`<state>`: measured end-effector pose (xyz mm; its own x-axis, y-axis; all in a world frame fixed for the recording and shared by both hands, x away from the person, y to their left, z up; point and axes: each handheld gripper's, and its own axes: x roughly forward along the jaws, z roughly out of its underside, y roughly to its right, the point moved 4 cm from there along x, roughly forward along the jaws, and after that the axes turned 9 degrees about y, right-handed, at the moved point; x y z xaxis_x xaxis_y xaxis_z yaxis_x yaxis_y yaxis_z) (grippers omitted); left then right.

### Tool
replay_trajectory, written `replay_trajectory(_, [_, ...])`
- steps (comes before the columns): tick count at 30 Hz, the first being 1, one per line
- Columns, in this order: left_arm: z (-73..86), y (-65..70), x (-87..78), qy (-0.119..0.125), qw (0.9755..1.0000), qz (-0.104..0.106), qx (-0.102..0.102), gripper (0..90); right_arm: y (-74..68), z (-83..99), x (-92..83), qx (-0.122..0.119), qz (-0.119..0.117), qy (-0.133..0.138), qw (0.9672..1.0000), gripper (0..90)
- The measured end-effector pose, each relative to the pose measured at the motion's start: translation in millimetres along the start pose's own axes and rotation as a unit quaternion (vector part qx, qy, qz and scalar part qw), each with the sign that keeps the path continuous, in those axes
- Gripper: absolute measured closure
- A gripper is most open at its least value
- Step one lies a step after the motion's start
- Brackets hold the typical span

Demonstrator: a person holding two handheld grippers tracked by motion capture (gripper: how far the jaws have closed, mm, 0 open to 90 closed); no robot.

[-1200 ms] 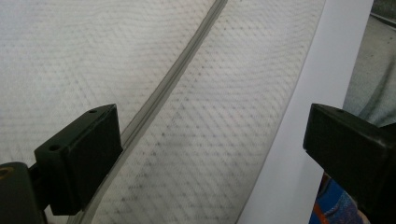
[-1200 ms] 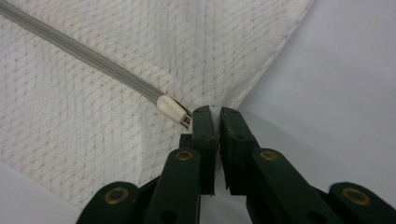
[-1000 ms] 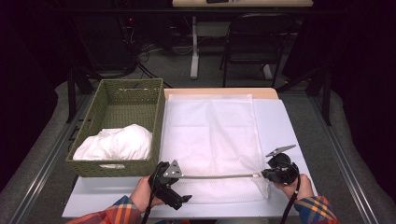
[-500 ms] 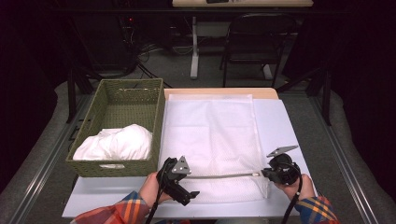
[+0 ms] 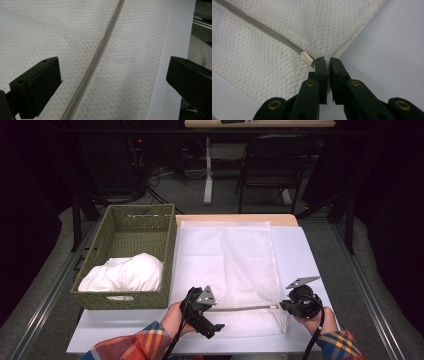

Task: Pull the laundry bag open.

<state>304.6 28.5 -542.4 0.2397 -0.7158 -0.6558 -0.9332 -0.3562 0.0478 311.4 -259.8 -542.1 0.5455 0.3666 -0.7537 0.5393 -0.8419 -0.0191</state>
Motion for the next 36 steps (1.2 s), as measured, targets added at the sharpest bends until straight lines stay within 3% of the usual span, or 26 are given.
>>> replay_trajectory(13, [-21.0, 7.1, 27.2, 0.005, 0.9998, 0.018, 0.007, 0.0, -0.9, -0.6, -1.7, -0.005, -0.001, 0.004, 1.0000, 85.5])
replay_trajectory(36, [-45.7, 16.7, 61.5, 0.008, 0.9986, 0.052, -0.004, 0.1, -2.9, -1.9, -4.6, -0.013, -0.003, 0.015, 0.9998, 85.5])
